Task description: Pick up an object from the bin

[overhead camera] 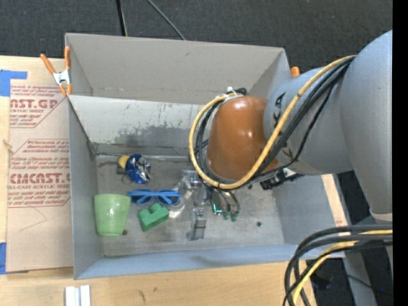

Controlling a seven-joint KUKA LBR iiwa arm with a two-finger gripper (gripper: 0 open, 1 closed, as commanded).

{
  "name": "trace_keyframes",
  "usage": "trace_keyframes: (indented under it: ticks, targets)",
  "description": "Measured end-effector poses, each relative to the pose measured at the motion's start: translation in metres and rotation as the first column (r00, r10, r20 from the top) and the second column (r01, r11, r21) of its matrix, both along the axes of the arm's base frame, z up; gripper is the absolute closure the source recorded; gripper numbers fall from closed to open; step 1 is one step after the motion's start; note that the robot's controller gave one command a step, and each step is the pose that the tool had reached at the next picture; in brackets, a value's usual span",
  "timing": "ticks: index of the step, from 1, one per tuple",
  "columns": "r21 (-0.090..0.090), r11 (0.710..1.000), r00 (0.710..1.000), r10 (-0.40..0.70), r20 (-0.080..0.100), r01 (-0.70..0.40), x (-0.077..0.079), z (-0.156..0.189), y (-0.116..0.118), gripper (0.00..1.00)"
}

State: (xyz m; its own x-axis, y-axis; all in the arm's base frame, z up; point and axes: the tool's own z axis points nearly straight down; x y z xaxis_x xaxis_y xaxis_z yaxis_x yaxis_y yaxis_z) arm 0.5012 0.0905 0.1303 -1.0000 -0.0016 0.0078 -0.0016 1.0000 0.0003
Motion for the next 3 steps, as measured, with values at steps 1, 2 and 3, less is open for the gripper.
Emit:
trace_keyframes:
  ticks: [1,2,3]
  targets:
    - [0.002,0.999,0.999,-0.043,0.007,0.043,0.044,-0.064,0.045,0.00]
    - [0.002,0.999,0.999,-0.045,0.009,0.045,0.045,-0.060,0.043,1.00]
    - [0.002,1.000,1.000,-0.026,0.018,0.026,0.065,0.044,0.034,1.00]
